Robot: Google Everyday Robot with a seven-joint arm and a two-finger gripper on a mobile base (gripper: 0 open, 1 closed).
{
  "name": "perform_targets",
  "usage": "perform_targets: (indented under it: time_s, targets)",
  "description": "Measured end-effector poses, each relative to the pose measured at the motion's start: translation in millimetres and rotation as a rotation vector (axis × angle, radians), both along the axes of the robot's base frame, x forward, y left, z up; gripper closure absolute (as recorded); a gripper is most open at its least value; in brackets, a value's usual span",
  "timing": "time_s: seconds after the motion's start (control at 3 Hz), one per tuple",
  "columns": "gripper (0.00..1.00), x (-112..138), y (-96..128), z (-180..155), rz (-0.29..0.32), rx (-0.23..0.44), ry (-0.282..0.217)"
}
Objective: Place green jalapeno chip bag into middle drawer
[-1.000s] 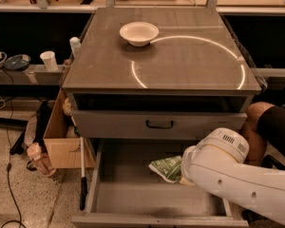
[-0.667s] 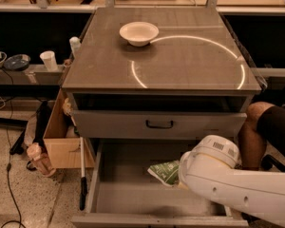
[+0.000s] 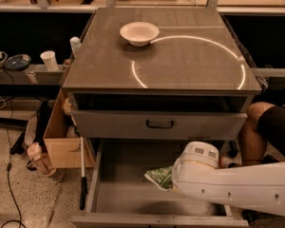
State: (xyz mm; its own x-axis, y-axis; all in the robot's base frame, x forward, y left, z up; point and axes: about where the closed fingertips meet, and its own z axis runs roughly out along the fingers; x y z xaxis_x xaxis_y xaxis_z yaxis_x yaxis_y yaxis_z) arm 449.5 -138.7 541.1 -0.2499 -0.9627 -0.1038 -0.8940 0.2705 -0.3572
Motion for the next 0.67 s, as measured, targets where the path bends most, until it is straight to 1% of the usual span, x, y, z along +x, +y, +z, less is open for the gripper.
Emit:
perform_targets:
  time_s: [0.67]
  targets:
    - [1.0,-10.3,1.4,-30.0,-0.01,-0.004,0.057]
